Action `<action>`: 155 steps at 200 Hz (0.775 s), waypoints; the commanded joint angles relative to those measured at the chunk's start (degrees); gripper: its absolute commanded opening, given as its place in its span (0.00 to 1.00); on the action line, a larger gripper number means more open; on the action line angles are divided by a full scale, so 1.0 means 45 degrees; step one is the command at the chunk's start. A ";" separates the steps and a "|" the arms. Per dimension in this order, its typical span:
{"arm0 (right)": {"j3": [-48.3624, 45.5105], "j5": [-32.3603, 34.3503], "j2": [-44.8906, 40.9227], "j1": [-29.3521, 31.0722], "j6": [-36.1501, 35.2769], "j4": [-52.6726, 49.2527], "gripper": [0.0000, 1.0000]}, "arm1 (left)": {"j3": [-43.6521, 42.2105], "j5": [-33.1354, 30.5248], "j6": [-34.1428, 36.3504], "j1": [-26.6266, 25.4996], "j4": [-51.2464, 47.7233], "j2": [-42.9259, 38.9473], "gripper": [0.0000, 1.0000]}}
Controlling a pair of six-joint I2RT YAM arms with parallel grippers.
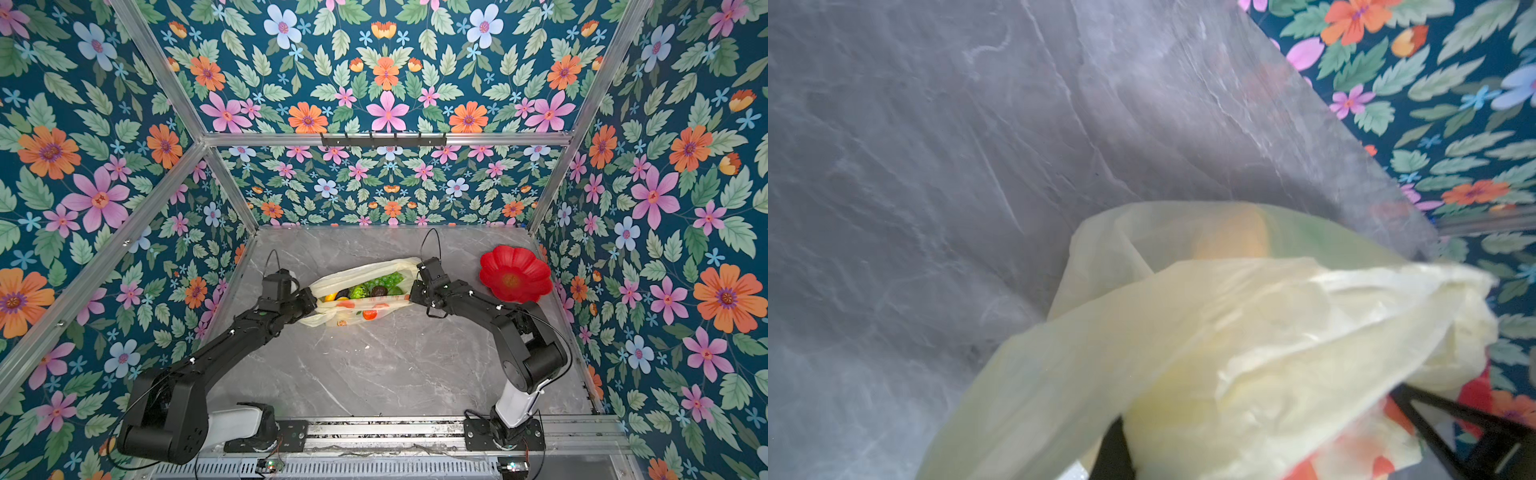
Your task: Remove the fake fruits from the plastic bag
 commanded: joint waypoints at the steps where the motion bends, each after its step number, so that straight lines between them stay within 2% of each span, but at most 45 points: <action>1: -0.0768 -0.1859 -0.0124 -0.0316 0.0092 0.2678 0.00 | 0.0312 0.1362 -0.0325 0.0679 0.0453 0.0530 0.00; 29: -0.1428 -0.2498 0.0029 -0.0335 0.0400 0.3545 0.00 | 0.0950 0.1706 -0.0541 0.0705 0.0273 0.1671 0.00; 63: -0.2107 -0.2420 -0.0389 -0.0315 0.0409 0.3693 0.00 | 0.1905 0.0244 0.0122 0.0662 -0.1274 0.1729 0.00; 70: -0.2216 -0.2304 -0.0727 -0.0274 0.0387 0.3607 0.00 | 0.2080 -0.0004 0.0269 0.0584 -0.1618 0.1706 0.10; 88: -0.2463 -0.1939 -0.1235 -0.0029 0.0307 0.3429 0.00 | 0.2179 -0.0682 0.0416 0.0174 -0.2211 0.1290 0.43; 108: -0.2569 -0.1633 -0.1539 0.0376 0.0159 0.3218 0.00 | 0.1815 -0.1384 0.0220 -0.0417 -0.2454 0.0406 0.66; 123: -0.2598 -0.1080 -0.1900 0.0847 -0.0239 0.2809 0.00 | 0.1312 -0.2104 0.0179 -0.0909 -0.2498 -0.0573 0.69; 125: -0.2592 -0.1016 -0.1948 0.0895 -0.0264 0.2749 0.00 | 0.1292 -0.2161 0.0104 -0.0942 -0.2570 -0.0644 0.71; 127: -0.2601 -0.0936 -0.1980 0.0966 -0.0315 0.2695 0.00 | 0.1282 -0.2336 -0.0221 -0.0996 -0.2666 -0.0685 0.79; 129: -0.2613 -0.0863 -0.2017 0.1013 -0.0347 0.2672 0.00 | 0.1280 -0.2462 -0.0322 -0.1073 -0.2724 -0.0730 0.82; 155: -0.2758 -0.0428 -0.2334 0.1576 -0.0436 0.2517 0.00 | 0.1011 -0.4047 -0.1174 -0.1985 -0.3344 -0.1486 0.91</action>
